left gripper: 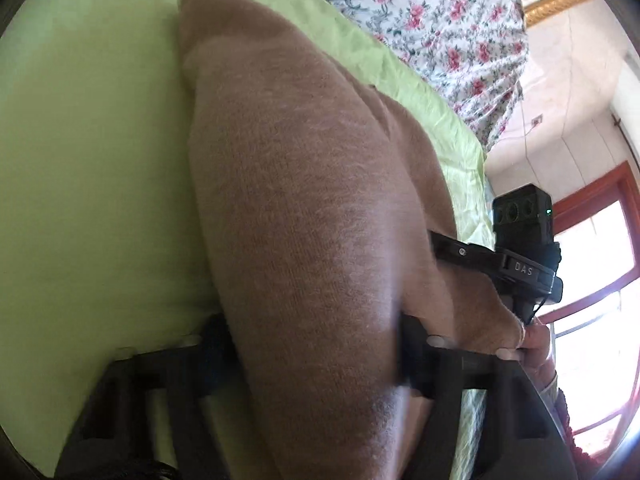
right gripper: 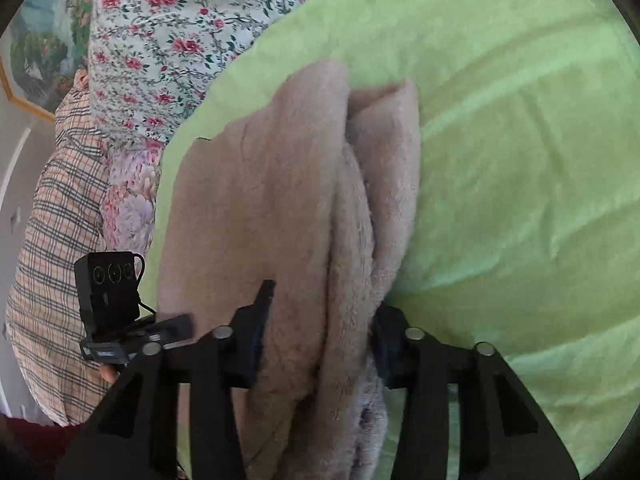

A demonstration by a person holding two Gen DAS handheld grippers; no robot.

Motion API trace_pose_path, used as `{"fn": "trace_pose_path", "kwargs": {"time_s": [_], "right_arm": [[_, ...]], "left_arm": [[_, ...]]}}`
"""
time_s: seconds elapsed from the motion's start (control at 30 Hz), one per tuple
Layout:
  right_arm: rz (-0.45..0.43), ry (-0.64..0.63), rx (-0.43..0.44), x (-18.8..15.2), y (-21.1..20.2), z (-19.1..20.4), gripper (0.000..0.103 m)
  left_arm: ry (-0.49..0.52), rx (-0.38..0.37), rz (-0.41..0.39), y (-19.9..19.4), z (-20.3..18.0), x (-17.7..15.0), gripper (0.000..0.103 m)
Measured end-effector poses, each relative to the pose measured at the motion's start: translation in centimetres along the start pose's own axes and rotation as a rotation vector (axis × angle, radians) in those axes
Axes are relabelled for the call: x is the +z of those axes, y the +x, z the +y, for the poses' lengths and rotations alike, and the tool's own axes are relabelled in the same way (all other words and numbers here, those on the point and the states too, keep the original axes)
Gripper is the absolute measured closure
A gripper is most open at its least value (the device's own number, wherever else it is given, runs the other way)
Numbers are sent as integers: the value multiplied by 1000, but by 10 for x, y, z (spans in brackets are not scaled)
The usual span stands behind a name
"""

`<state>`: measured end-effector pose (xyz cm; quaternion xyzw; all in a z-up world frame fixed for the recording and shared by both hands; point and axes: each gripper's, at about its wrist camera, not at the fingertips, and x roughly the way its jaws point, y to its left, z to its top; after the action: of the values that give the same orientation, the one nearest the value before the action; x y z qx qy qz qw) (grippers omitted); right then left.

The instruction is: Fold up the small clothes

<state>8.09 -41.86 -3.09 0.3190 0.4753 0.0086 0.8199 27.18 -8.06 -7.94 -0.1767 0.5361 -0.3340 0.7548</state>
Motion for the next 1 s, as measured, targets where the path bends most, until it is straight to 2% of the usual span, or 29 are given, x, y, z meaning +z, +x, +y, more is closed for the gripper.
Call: {"fn": "trace_pose_path", "kwargs": {"time_s": [0.1,0.2,0.27,0.37,0.47,0.57,0.67,0.73,0.77,0.87,0.9,0.93,1.0], "right_arm": [[-38,-24,10,-6,-10,18,73],[-65,-65,40,-20,-12,53,74],[-72,-80,90,-32,-5,76,74],[-72,-110,195,-56,17,115,74],[-52,-142,248,-77,45,147,74],[-4,-143,272,-96,78,166,74],[50,-146,214,-113,106,171,74],[51,-154,176,-120,112,170,71],[52,-143,174,-119,110,167,69],[57,-150,107,-115,102,168,51],[45,-164,71,-113,97,170,41],[22,-177,39,-110,91,172,37],[-24,-181,26,-99,81,173,37]], "left_arm": [[43,13,-36,-19,-10,-7,56],[72,19,-69,-52,-19,-17,58],[101,33,-103,-90,-18,-31,58],[143,85,-134,-147,-8,-58,58],[153,135,-143,-189,10,-83,58],[124,176,-141,-214,37,-104,58],[66,201,-99,-214,74,-128,56],[43,211,-85,-205,86,-138,51],[23,195,-95,-206,92,-141,43],[-27,148,-139,-218,100,-141,36],[-34,151,-153,-223,102,-140,29],[-45,165,-181,-231,106,-138,26],[-64,170,-210,-238,115,-130,25]]}}
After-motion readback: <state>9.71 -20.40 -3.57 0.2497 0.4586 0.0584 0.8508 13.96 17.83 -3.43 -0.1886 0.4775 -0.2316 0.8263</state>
